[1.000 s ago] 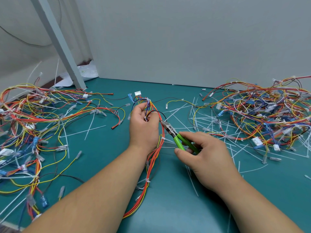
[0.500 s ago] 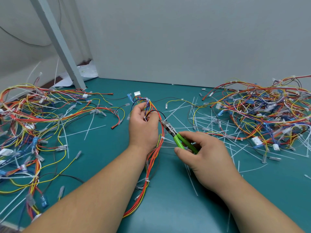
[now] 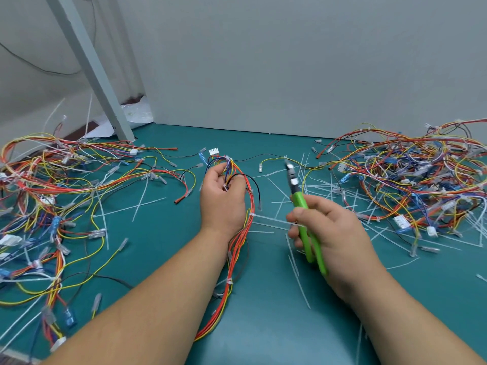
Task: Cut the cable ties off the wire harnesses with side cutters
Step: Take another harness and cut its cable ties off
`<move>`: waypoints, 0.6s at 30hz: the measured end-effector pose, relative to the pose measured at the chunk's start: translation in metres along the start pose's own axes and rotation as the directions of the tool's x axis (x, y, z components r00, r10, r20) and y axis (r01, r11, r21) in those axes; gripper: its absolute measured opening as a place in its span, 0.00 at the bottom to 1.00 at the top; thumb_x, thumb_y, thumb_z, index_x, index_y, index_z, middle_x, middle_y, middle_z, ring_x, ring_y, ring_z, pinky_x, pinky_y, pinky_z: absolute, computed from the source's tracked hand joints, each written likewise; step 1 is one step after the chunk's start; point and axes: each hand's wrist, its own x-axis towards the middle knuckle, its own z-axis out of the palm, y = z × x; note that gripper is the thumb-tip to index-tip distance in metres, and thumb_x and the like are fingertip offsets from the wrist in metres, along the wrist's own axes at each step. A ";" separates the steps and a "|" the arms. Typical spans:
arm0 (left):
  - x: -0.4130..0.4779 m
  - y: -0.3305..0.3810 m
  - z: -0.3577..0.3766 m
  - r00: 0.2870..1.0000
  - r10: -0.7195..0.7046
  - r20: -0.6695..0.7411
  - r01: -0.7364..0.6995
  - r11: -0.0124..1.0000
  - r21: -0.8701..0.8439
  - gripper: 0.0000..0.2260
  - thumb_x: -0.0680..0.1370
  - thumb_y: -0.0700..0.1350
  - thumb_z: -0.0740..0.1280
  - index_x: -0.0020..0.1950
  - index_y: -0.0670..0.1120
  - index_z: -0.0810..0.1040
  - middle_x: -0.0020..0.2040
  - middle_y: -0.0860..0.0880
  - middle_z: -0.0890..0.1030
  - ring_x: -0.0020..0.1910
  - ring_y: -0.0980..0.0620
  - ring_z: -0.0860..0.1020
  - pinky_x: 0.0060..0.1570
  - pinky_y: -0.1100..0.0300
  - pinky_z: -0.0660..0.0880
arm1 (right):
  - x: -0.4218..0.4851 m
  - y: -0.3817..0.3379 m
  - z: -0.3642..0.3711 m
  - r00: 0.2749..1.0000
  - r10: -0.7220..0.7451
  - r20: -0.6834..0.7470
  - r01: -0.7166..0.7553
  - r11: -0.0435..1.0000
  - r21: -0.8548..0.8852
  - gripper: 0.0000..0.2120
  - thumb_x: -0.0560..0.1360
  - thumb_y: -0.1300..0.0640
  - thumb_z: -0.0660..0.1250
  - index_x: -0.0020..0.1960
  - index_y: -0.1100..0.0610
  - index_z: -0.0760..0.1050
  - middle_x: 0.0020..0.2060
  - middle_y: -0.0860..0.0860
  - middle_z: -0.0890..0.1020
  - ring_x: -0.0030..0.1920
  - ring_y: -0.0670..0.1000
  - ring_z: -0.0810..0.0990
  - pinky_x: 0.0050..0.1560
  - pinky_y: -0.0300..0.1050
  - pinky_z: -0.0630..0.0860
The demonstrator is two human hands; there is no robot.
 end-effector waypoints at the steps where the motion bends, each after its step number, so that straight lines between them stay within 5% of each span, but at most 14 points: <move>1: 0.000 0.000 0.000 1.000 -0.009 -0.004 0.009 1.000 -0.004 0.13 0.79 0.33 0.64 0.58 0.48 0.73 0.41 0.50 0.78 0.35 0.54 0.73 0.36 0.67 0.71 | 0.001 -0.001 -0.001 0.998 0.040 0.038 -0.045 0.990 0.137 0.18 0.67 0.53 0.74 0.55 0.58 0.82 0.39 0.53 0.81 0.35 0.50 0.78 0.37 0.45 0.73; 4: 0.004 0.003 0.006 0.997 -0.050 -0.052 0.054 0.995 0.087 0.13 0.79 0.35 0.64 0.60 0.49 0.72 0.46 0.47 0.79 0.37 0.51 0.73 0.34 0.67 0.70 | 0.004 -0.004 -0.001 0.986 0.102 0.131 -0.146 0.909 0.390 0.21 0.69 0.52 0.67 0.58 0.62 0.81 0.41 0.54 0.80 0.37 0.52 0.78 0.40 0.47 0.72; 9: 0.021 0.022 0.027 0.960 -0.090 -0.266 0.147 0.968 0.203 0.12 0.78 0.40 0.65 0.60 0.51 0.73 0.41 0.55 0.75 0.33 0.56 0.72 0.29 0.69 0.67 | 0.006 -0.002 -0.003 0.980 0.104 0.169 -0.161 0.913 0.374 0.18 0.70 0.52 0.65 0.55 0.61 0.81 0.54 0.58 0.85 0.45 0.54 0.84 0.43 0.49 0.74; 13: 0.019 0.032 0.033 0.987 -0.161 -0.023 0.155 0.892 0.426 0.19 0.80 0.52 0.66 0.70 0.53 0.70 0.52 0.55 0.77 0.48 0.53 0.76 0.50 0.60 0.67 | 0.009 -0.001 -0.004 0.993 0.077 0.084 -0.099 0.949 0.298 0.19 0.66 0.50 0.70 0.53 0.59 0.82 0.54 0.57 0.86 0.59 0.54 0.85 0.51 0.52 0.73; 16: 0.019 0.044 0.020 0.947 -0.289 0.137 0.115 0.708 0.697 0.26 0.78 0.58 0.65 0.74 0.54 0.66 0.60 0.48 0.78 0.52 0.48 0.78 0.47 0.57 0.72 | 0.011 -0.001 -0.007 0.999 0.044 0.003 -0.043 0.948 0.315 0.17 0.63 0.47 0.73 0.47 0.56 0.85 0.51 0.58 0.87 0.59 0.56 0.85 0.50 0.52 0.73; 18: 0.019 0.054 0.012 0.937 -0.299 0.181 0.043 0.613 0.789 0.28 0.76 0.59 0.66 0.75 0.53 0.67 0.63 0.44 0.80 0.59 0.42 0.80 0.56 0.51 0.77 | 0.012 -0.002 -0.007 0.999 0.026 -0.021 -0.018 0.948 0.317 0.15 0.63 0.47 0.73 0.44 0.54 0.87 0.51 0.58 0.87 0.58 0.56 0.86 0.50 0.52 0.73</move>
